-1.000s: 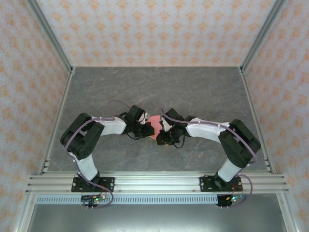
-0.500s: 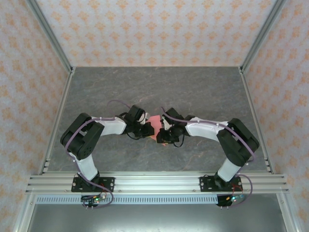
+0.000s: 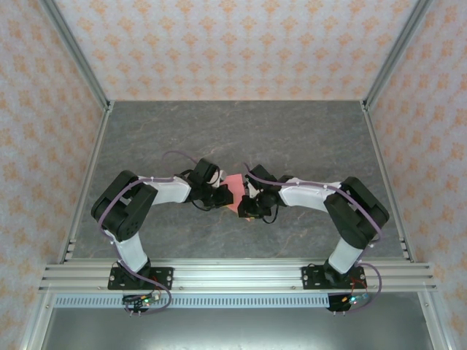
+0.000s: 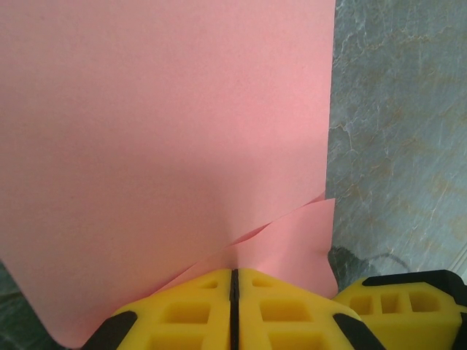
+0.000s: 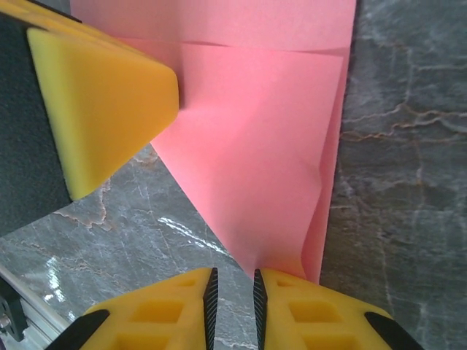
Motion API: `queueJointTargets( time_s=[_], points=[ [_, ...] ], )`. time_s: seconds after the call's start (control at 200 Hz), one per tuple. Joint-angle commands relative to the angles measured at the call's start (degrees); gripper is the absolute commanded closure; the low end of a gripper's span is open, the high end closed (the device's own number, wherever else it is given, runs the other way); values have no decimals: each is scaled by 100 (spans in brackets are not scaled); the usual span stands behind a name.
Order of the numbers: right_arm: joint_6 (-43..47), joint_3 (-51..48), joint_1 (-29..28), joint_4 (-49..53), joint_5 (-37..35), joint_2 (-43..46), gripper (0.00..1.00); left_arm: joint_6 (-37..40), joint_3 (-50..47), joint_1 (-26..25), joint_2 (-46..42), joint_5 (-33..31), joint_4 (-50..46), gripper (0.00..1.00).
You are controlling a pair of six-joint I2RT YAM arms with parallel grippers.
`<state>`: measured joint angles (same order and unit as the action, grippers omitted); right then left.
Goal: Fold a paper plane with a square sheet of paper (fold left side to right side)
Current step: Third fold the triangle at the center of the table.
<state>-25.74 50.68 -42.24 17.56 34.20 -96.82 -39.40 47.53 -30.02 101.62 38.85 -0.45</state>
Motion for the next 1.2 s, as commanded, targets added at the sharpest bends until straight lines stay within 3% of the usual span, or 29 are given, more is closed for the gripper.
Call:
queueJointTargets(
  time_s=[0.0,0.44,0.861,1.196],
  points=[
    [24,-85,23,270,-388,-73,77,73,-40,-47,-54,-353,-509,90],
    [87,-90,23,409,-399,-171,78,73,-55,-45,-98,-352,-497,90],
    [-79,-400,23,828,-711,-273,97,169,217,-39,-746,-378,-762,89],
    [-44,-399,23,829,-784,-329,100,-12,77,-451,-1018,-265,-634,90]
  ],
)
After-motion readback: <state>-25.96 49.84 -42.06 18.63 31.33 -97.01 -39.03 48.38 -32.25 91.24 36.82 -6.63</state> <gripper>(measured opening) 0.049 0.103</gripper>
